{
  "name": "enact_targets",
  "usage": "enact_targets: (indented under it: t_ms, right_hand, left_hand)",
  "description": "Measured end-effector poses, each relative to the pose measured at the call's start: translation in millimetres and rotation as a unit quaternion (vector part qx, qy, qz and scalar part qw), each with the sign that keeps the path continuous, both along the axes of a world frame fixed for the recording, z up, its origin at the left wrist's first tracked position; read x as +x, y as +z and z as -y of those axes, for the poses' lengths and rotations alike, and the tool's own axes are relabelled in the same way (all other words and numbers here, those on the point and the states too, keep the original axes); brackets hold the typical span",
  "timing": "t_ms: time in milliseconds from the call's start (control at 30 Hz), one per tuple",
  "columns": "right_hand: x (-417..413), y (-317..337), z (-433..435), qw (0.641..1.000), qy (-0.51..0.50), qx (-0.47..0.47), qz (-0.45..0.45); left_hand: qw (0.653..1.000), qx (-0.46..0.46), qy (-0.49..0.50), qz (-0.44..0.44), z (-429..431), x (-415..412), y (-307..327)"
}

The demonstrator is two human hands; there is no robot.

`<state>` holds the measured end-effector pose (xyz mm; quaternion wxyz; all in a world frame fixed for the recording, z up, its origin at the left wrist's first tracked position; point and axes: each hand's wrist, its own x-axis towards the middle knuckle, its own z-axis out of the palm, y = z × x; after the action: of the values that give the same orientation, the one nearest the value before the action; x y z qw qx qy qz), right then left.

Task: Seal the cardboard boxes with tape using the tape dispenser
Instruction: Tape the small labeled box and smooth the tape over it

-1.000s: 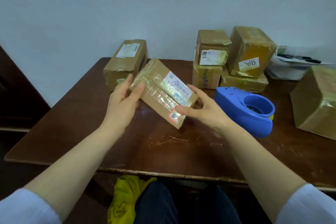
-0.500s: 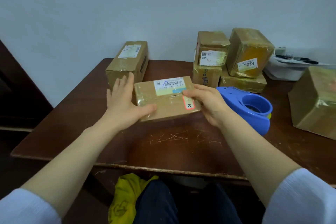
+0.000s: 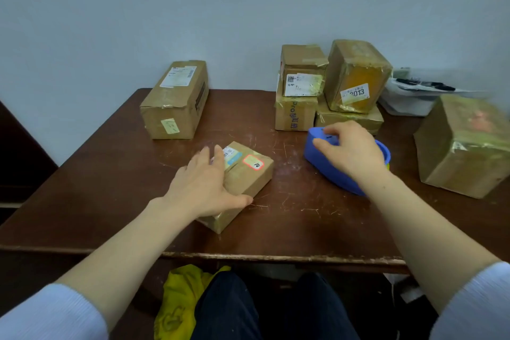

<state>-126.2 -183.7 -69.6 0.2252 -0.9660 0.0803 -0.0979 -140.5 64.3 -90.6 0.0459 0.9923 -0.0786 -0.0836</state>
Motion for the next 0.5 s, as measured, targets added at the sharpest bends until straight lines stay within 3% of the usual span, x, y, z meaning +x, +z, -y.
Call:
enact_targets:
  t_ms: [67,133,267,333,400,467,500]
  right_hand:
    - [-4,-1,12,0.988,-0.033,-0.134,-0.073]
    - [-9,-4,13,0.974,-0.044,-0.195,-0.110]
    - [-12,-12,16,0.957,-0.047,-0.260,-0.122]
    - [-12,-16,21,0.962,-0.025,-0.238,-0.133]
    - [-12,-17,29,0.976,-0.016,-0.176,-0.128]
    - [-14,-14,37,0.990,-0.014,-0.109,-0.091]
    - [-15,-10,40,0.995,-0.008,-0.075,-0.064]
  left_hand:
    - [0.998,0.013,-0.052,0.033,7,2,-2]
    - [0.994,0.004,-0.095,0.053,14,5,-6]
    - [0.990,0.039,-0.123,0.060,20,10,-18]
    - [0.991,0.031,-0.122,0.047,20,12,-18]
    - [0.993,-0.036,-0.110,0.012,20,11,-12]
    - [0.975,-0.217,-0.052,-0.026,20,10,0]
    - [0.946,-0.324,-0.008,-0.024,20,10,6]
